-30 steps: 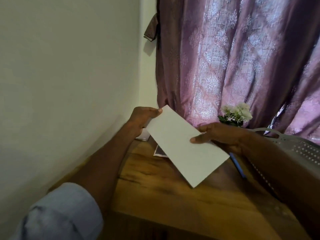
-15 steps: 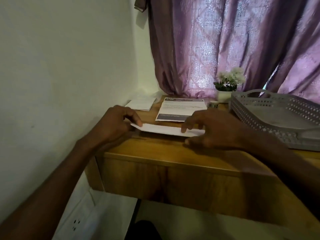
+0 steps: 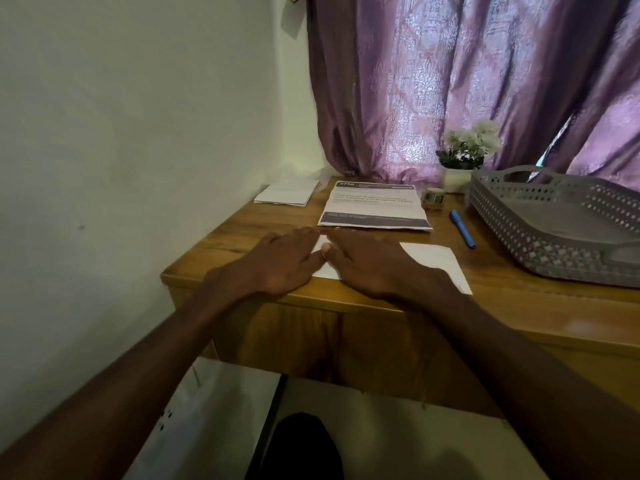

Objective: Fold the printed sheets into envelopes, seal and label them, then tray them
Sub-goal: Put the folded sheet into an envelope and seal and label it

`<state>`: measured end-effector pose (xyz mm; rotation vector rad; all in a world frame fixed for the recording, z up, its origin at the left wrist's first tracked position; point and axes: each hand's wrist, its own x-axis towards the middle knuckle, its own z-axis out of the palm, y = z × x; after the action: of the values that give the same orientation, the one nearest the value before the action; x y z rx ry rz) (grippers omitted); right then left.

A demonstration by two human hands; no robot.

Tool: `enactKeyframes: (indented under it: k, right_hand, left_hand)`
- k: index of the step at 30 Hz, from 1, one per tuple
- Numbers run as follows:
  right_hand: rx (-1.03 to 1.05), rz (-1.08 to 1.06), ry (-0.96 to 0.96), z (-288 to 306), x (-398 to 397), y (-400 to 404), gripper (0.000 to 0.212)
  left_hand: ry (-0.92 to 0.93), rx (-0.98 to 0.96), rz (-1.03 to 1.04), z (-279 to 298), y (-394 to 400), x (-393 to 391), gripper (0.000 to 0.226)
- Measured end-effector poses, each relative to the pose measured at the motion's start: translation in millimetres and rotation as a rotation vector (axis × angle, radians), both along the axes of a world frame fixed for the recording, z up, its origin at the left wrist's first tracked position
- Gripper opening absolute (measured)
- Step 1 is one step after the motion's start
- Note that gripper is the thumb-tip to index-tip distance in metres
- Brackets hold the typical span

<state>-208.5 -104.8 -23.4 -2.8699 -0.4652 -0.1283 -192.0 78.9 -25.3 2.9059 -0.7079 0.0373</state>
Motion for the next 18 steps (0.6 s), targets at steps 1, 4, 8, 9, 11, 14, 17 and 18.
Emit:
enactKeyframes:
  k: [1, 4, 8, 9, 11, 14, 17, 18]
  right_hand:
    - [-0.002, -0.01, 0.003, -2.2, 0.2, -0.8, 0.062]
    - [-0.042, -0.025, 0.047, -3.5, -2.6, -9.2, 0.065]
    - [-0.097, -0.064, 0.108, -0.4, -8.7, -33.9, 0.067]
    - [-0.107, -0.079, 0.119, 0.8, -10.7, -41.4, 0.068]
    - [-0.125, -0.113, 0.142, 2.0, -16.9, -56.9, 0.068]
    - [-0.118, -0.168, 0.139, 0.0, -26.8, -76.3, 0.065]
    - [-0.116, -0.201, 0.106, -4.2, -29.6, -84.2, 0.065]
    - [-0.114, -0.202, 0.102, -5.0, -29.0, -84.3, 0.065]
  left_hand:
    - [0.0, 0.019, 0.006, 0.0, 0.0, -0.2, 0.064]
    - [0.007, 0.052, 0.013, 0.6, 0.7, 0.6, 0.065]
    - [0.019, 0.087, 0.017, 0.5, 2.9, 3.6, 0.065]
    - [0.02, 0.085, 0.014, 0.9, 3.1, 3.0, 0.065]
    - [0.021, 0.077, 0.008, 1.1, 2.6, 1.4, 0.064]
    - [0.026, 0.073, 0.01, 1.6, 2.7, 0.5, 0.064]
    - [0.026, 0.076, 0.01, 1.1, 3.0, 1.1, 0.064]
    - [0.026, 0.077, 0.009, 1.1, 3.0, 1.1, 0.064]
